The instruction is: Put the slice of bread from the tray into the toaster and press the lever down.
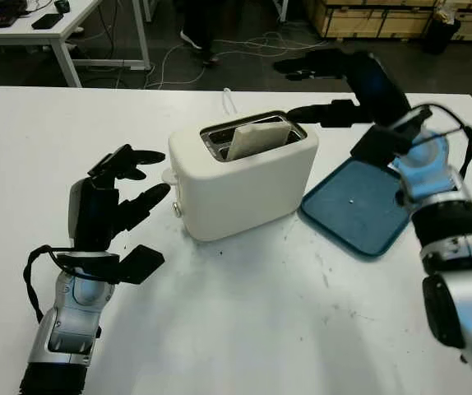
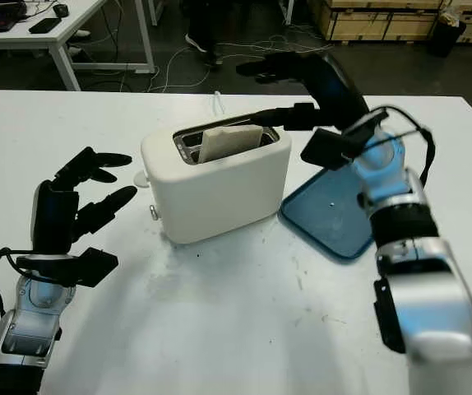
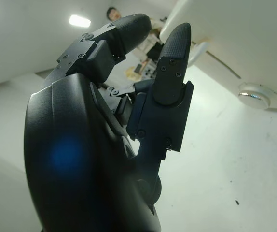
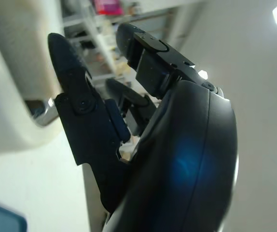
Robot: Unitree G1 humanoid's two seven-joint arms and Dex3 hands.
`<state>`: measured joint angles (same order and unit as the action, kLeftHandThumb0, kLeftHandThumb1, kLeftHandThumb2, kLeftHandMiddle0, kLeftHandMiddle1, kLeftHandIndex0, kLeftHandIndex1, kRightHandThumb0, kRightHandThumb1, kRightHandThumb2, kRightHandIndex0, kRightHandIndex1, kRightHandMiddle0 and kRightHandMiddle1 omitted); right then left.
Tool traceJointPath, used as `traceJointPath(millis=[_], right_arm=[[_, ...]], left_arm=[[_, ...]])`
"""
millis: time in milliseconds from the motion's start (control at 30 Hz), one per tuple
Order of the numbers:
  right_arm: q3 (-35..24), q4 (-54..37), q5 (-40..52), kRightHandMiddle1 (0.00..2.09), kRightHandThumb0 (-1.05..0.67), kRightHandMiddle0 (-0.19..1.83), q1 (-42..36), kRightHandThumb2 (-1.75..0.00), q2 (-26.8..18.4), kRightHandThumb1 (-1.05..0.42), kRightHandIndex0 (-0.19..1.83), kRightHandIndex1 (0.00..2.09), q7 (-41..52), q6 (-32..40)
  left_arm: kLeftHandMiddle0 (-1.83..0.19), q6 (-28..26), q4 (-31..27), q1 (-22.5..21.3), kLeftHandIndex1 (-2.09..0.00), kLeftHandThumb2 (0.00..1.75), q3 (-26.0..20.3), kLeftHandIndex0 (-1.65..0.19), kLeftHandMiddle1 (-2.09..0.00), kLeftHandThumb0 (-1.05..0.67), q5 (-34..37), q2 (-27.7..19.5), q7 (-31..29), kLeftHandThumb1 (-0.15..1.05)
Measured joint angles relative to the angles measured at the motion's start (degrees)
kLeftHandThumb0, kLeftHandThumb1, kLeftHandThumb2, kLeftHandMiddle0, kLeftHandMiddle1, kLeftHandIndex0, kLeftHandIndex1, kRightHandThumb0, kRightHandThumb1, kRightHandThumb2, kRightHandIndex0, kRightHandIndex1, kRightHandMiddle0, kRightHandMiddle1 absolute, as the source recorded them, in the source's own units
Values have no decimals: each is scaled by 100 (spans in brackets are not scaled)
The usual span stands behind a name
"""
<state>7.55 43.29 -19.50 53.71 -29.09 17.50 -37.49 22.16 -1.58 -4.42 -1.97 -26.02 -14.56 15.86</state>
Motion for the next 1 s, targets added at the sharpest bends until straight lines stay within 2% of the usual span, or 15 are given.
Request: traceJointPath(millis=[200,467,733,1000], right_arm=[[380,-119,-380,1,-55,94,229,0,-288,-61,76,43,371,152],[695,-449,-694,0,-56,89,606,0,-463,-64,73,34,1008,531],[781,-418,-837,1,-52,91,662,-1,-395,-64,78,34,674,512],[904,-207,-971,1,-48,92,747,-1,-284,-69,79,35,445,482]], left_arm=[[-51,-49,-87,19,-83,1,0,-51,-127,-35,-2,12,-77,90],[-52,-53,-89,21,-82,0,2,-51,-127,-35,-12,33,-77,89],[-51,-53,-89,21,-82,1,18,-51,-127,-40,-87,73,-60,91],[-51,-54,-88,23,-82,0,30,-51,-128,-37,-96,89,-57,90]])
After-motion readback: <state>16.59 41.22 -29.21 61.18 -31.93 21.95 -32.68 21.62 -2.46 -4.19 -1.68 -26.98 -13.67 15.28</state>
